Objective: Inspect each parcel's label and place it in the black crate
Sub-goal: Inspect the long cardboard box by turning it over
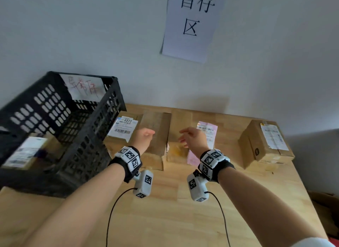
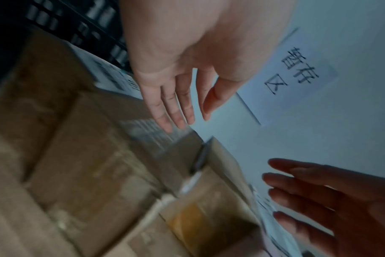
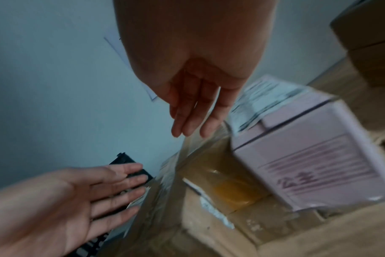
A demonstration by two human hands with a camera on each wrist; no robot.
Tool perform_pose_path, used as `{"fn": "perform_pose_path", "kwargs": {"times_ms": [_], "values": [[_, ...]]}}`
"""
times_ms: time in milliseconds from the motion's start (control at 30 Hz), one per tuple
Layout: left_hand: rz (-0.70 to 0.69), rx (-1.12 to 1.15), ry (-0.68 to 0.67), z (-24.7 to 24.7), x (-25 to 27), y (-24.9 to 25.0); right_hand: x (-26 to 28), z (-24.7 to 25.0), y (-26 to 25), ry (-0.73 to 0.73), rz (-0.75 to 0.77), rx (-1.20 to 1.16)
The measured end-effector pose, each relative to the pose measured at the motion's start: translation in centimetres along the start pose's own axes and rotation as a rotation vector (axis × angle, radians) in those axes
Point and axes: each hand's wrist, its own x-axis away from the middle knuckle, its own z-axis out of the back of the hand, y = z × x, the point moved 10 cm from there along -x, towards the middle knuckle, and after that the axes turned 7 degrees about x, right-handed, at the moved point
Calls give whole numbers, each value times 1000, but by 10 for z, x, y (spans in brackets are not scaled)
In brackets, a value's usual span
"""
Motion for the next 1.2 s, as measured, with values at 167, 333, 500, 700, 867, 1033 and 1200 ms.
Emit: {"fn": "perform_pose_path", "kwargs": {"times_ms": [167,333,500,700,867,1033,1200], "values": [[45,-19,143,75,-9,-42,-2,-59,-18,-61,-50,118],[181,147,39,84,-17,-83,-2,-87,-13,-79,-180,385],[247,271,-37,65,-17,-95,-3,-88,-13,-67,-223,538],[312,288,-72,57,-8,-101,4,-97,10,-118,-252,406],[450,240,-137,56,10,-113,22,-100,32,-254,-367,216],[559,102,-286,40,46,-125,51,-104,51,-450,-423,194],[634,-13,-406,19,86,-139,88,-108,66,-651,-441,203]]}}
